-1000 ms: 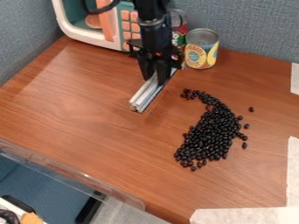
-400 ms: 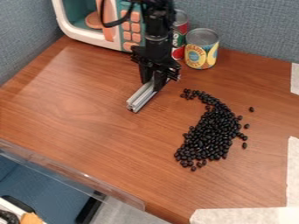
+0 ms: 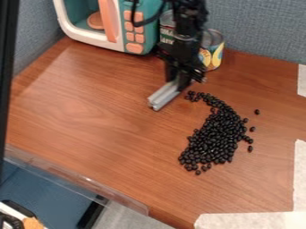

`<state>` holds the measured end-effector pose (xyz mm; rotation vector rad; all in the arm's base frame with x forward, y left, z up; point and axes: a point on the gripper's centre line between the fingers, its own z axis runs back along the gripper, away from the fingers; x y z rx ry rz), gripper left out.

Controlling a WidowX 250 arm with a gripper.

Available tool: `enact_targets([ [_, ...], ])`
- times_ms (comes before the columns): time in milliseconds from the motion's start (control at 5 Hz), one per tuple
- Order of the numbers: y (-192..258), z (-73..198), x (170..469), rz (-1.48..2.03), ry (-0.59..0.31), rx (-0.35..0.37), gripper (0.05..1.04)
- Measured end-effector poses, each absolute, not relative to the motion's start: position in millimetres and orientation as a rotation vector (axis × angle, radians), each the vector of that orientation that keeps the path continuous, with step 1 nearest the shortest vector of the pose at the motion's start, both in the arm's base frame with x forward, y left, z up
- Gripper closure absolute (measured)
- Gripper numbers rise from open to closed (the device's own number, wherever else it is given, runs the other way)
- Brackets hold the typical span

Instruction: Sweep into pile

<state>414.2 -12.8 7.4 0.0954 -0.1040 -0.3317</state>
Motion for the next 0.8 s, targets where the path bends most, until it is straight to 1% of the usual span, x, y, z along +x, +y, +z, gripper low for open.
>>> enact_targets([
  [200,-39.7,4.9,409.5,-0.401,-0.106,0.096,0.733],
  [400,-47.9,5.6,403.2,-0.435,-0.135,0.074,0.733],
  [600,-59.1,4.3,396.4,-0.503,-0.14,0.084,0.733],
  [800,-62.8,4.9,383.2,-0.527,-0.136,0.087,0.733],
])
